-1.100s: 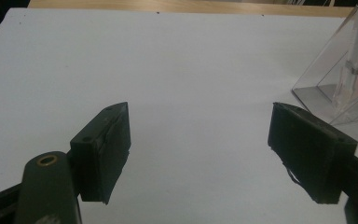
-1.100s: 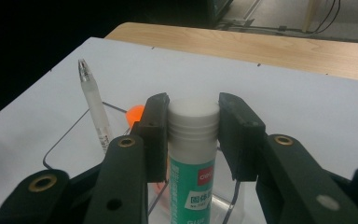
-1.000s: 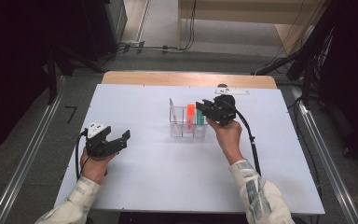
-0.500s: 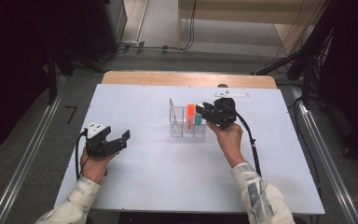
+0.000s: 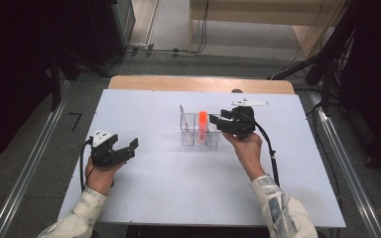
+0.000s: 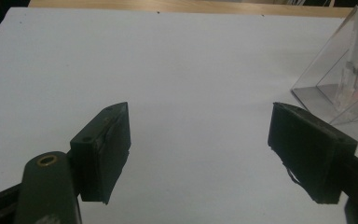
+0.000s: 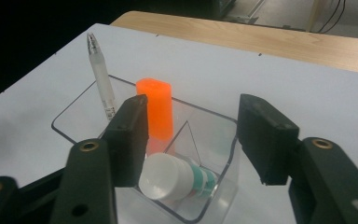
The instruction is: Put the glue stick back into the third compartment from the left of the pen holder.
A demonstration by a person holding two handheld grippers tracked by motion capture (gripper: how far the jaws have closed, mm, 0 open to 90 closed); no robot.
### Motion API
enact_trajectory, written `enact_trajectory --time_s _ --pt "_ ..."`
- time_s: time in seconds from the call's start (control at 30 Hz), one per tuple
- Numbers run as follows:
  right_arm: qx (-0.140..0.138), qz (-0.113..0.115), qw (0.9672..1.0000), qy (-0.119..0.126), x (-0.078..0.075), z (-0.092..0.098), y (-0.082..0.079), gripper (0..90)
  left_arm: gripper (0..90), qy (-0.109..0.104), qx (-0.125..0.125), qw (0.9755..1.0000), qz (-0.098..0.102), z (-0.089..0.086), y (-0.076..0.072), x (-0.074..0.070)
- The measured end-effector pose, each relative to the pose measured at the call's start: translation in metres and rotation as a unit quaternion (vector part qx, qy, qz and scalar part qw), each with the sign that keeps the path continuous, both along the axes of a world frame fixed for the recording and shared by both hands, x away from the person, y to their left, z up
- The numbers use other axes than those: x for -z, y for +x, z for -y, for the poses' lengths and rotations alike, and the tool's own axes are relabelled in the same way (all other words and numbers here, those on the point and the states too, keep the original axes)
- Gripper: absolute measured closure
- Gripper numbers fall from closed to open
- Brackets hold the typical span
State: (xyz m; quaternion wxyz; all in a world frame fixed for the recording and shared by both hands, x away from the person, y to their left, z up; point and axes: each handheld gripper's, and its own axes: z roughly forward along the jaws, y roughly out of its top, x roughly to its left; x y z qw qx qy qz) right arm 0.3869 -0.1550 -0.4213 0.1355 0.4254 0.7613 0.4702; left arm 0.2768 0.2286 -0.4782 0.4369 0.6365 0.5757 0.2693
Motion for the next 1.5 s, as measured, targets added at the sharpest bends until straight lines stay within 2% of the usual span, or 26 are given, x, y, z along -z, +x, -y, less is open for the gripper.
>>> enact_trajectory --time_s 0.4,0.73,0.87,1.07,1.17,1.4,1.5 --pt "-0.01 0.004 0.9999 -0.007 0.001 0.014 -0.008 27.0 21.3 0.0 -0.003 1.0 0.0 0.0 0.0 0.0" --pt "-0.002 0.014 0.9997 -0.021 0.005 0.031 -0.016 22.7 21.3 0.0 -0.005 1.0 0.001 0.0 0.0 0.0" --pt "-0.001 0.006 0.9996 -0.029 0.009 0.039 -0.018 19.8 21.3 0.0 -0.007 1.0 0.001 0.0 0.0 0.0" --pt "0.0 0.008 0.9989 -0.047 0.015 0.046 -0.023 18.2 21.2 0.0 -0.007 1.0 0.002 0.0 -0.001 0.0" --pt "0.004 0.006 0.9985 -0.055 0.017 0.049 -0.025 17.2 21.0 0.0 -0.008 1.0 0.001 0.0 -0.001 0.0" --pt "0.028 0.03 0.9971 -0.063 0.019 0.062 -0.034 16.5 20.9 0.0 -0.011 0.9999 0.003 -0.001 -0.001 0.0" --pt "0.037 0.032 0.9965 -0.067 0.02 0.068 -0.037 15.8 19.7 0.0 -0.012 0.9999 0.002 -0.001 -0.002 0.0"
